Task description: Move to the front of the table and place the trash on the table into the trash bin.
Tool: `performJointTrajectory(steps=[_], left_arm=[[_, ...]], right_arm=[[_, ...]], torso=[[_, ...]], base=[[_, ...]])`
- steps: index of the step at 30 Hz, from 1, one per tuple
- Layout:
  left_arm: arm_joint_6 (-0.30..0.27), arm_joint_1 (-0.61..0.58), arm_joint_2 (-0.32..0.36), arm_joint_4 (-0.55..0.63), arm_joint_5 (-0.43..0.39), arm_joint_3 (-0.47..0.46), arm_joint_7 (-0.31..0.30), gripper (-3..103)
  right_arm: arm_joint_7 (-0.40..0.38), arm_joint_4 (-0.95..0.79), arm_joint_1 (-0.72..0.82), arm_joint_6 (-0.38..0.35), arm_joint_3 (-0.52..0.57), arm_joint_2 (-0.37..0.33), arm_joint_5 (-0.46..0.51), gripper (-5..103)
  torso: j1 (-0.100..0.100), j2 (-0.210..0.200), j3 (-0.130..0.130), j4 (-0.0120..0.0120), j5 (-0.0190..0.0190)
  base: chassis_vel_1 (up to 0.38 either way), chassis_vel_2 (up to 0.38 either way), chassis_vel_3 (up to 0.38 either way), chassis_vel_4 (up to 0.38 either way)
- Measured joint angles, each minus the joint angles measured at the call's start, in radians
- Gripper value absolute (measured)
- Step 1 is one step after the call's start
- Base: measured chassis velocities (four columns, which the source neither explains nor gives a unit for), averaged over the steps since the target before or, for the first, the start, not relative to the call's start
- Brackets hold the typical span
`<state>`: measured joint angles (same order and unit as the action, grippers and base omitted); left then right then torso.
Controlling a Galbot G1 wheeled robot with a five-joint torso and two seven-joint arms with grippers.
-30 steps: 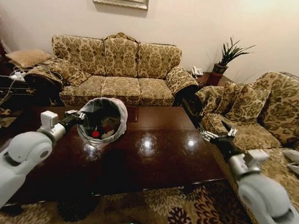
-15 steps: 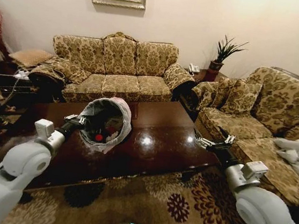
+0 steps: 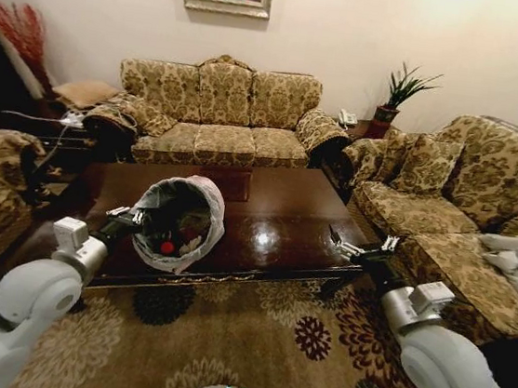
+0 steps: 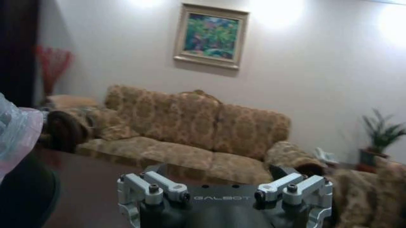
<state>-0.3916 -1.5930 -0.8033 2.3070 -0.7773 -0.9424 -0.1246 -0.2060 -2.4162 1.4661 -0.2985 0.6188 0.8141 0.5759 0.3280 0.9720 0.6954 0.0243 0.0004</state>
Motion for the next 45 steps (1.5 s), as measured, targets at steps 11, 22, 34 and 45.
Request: performJointTrajectory(steps=[11,22,34,45], left_arm=[[0.02,-0.02,-0.016,0.008,0.047,0.018,0.041,2],[0.038,-0.02,-0.06,0.016,0.112,0.053,0.082,2],[0.059,-0.02,-0.133,0.019,0.164,0.092,0.105,2],[0.051,0.003,-0.113,0.019,0.165,0.115,0.103,2]], right_arm=[[0.012,0.029,-0.038,0.038,-0.044,-0.003,-0.008,100],[0.008,0.037,-0.039,0.046,-0.037,0.019,-0.009,100],[0.005,0.048,0.0,0.075,-0.036,0.092,-0.089,100],[0.02,0.064,0.022,0.094,-0.017,0.11,-0.133,100]], torso=[[-0.012,-0.023,-0.015,0.0008,-0.0006],[-0.03,-0.069,-0.038,-0.0001,-0.0002],[-0.056,-0.124,-0.068,0.0002,-0.0003],[-0.073,-0.161,-0.089,0.0002,-0.0003]], base=[[0.244,-0.059,-0.043,0.24],[0.041,0.0,-0.009,0.033],[0.0,0.0,0.0,0.0],[0.0,0.0,0.0,0.0]])
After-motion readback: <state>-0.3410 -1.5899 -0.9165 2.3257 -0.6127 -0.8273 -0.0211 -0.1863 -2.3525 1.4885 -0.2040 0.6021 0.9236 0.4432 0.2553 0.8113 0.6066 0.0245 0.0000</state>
